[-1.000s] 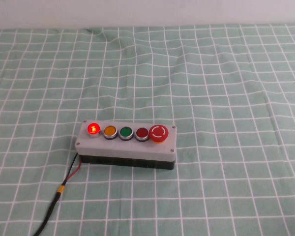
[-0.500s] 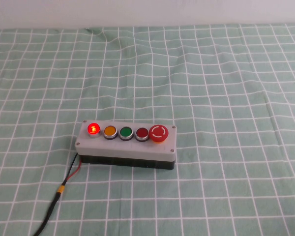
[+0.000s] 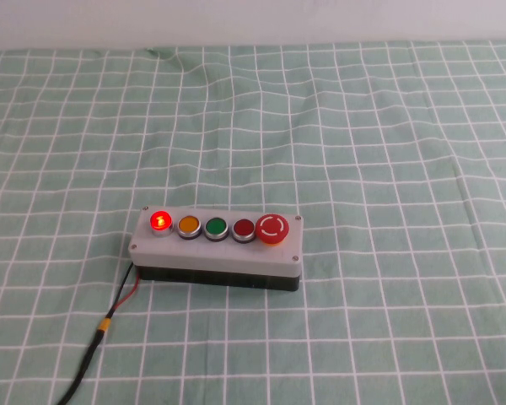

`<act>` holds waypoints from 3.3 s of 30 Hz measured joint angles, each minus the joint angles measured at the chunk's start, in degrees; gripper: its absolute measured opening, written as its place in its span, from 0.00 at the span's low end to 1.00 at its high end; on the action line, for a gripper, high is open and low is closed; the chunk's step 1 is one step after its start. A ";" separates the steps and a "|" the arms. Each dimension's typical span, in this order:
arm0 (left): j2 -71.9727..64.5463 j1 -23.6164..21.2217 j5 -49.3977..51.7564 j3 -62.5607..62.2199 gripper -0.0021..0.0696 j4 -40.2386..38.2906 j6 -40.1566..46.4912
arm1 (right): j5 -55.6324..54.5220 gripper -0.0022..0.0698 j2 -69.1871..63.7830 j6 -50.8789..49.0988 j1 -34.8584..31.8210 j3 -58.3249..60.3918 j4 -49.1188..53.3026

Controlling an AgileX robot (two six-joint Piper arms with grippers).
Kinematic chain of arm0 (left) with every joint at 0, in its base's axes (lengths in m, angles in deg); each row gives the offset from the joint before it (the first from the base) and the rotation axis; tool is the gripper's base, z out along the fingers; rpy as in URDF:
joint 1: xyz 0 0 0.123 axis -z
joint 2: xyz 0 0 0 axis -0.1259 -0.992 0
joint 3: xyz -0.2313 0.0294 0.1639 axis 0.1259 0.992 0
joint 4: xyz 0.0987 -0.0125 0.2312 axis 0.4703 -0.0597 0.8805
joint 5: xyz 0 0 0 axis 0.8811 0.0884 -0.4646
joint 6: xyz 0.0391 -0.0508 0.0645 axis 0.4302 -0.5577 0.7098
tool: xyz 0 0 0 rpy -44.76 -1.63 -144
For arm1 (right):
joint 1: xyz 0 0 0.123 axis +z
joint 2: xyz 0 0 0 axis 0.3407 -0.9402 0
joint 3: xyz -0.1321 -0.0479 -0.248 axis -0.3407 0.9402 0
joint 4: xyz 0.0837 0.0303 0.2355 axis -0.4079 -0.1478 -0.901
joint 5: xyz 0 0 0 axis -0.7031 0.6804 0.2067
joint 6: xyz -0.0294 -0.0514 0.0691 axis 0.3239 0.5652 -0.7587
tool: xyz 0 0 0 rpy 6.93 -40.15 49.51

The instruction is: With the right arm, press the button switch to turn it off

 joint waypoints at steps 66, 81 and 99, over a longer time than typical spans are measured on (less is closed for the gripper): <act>0.00 0.00 0.00 0.00 0.02 0.00 0.00 | -37.74 0.01 -1.78 -4.61 0.00 -24.61 -2.53; 0.00 0.00 0.00 0.00 0.02 0.00 0.00 | 6.37 0.01 -32.65 -4.77 0.00 -47.35 -8.68; 0.00 0.00 0.00 0.00 0.02 0.00 0.00 | 25.05 0.01 -70.97 23.00 4.78 -60.26 -28.26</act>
